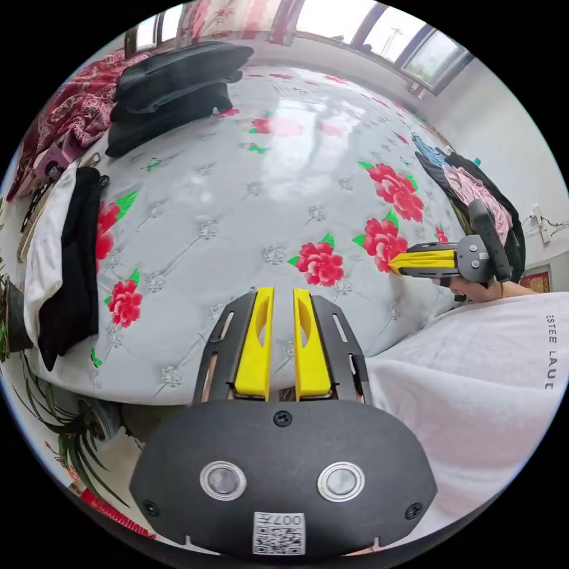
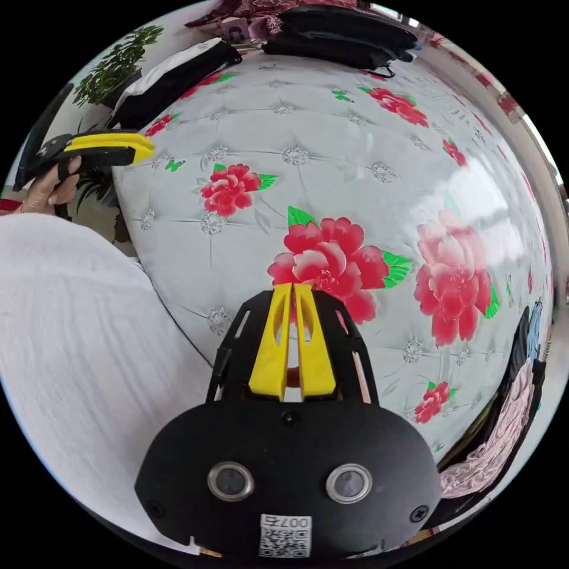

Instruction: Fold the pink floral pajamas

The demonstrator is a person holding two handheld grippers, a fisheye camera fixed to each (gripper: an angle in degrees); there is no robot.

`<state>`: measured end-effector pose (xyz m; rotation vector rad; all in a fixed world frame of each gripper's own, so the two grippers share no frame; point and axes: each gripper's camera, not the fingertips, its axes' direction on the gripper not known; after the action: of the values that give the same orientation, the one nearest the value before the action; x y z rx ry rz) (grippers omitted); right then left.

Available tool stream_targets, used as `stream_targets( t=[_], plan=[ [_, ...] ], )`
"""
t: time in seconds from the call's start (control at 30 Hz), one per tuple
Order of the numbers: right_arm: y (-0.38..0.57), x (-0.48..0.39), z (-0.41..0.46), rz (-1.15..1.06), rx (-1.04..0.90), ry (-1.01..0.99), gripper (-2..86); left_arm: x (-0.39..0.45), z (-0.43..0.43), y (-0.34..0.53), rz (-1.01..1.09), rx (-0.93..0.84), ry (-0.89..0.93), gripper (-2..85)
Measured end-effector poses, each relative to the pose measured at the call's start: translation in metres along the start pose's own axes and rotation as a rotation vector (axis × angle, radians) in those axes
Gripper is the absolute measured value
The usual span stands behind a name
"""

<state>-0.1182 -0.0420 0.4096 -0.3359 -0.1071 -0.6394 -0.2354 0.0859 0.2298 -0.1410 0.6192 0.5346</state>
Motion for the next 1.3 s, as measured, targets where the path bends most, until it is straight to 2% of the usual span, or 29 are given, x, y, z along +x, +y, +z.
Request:
stream_targets(
  t=[0.1,0.23,0.3,0.33,0.4,0.5,0.57,0.67,0.83,0.97,1.03,1.1,1.13,1.2,1.23,1.3],
  plan=[
    [0.020,0.036,-0.016,0.132,0.019,-0.093,0.2,0.048,0.036,-0.020,0.066,-0.081,-0.012,5.8],
    [0.097,0.115,-0.062,0.420,0.211,0.048,1.3,0.093,0.085,-0.038,0.090,-0.199,-0.017,5.7],
    [0.177,0.186,-0.098,0.697,0.307,0.167,2.6,0.109,0.103,-0.041,0.121,-0.234,-0.061,5.8],
    [0.199,0.203,-0.106,0.768,0.321,0.208,2.9,0.122,0.109,-0.040,0.197,-0.233,-0.100,5.5],
    [0.291,0.269,-0.144,1.075,0.343,0.365,4.0,0.138,0.117,-0.037,0.294,-0.222,-0.157,4.7],
    [0.399,0.323,-0.189,1.438,0.409,0.494,4.9,0.156,0.130,-0.032,0.365,-0.211,-0.215,3.2],
    [0.446,0.346,-0.201,1.580,0.394,0.500,5.4,0.166,0.139,-0.034,0.360,-0.227,-0.250,1.9],
    [0.491,0.381,-0.193,1.672,0.281,0.330,5.3,0.175,0.150,-0.036,0.347,-0.249,-0.289,0.5],
    [0.498,0.387,-0.192,1.602,0.378,0.134,2.0,0.182,0.159,-0.031,0.359,-0.239,-0.327,-0.6],
    [0.446,0.338,-0.207,1.346,0.654,0.018,0.5,0.171,0.158,-0.025,0.291,-0.200,-0.297,-0.8],
    [0.408,0.306,-0.212,1.209,0.728,-0.063,0.3,0.162,0.155,-0.022,0.230,-0.176,-0.263,-0.7],
    [0.334,0.254,-0.215,0.951,0.712,-0.216,0.1,0.149,0.150,-0.020,0.147,-0.154,-0.212,-0.7],
    [0.313,0.235,-0.217,0.882,0.702,-0.224,0.0,0.139,0.146,-0.019,0.087,-0.137,-0.162,-0.6],
    [0.240,0.152,-0.228,0.533,0.657,-0.323,-0.1,0.124,0.136,-0.016,0.024,-0.080,-0.036,-0.5],
    [0.223,0.129,-0.231,0.442,0.637,-0.349,-0.1,0.114,0.127,-0.013,-0.015,-0.024,0.034,0.0],
    [0.171,0.032,-0.239,0.059,0.555,-0.521,0.0,0.100,0.110,-0.008,-0.054,0.066,0.125,1.8]
  ],
)
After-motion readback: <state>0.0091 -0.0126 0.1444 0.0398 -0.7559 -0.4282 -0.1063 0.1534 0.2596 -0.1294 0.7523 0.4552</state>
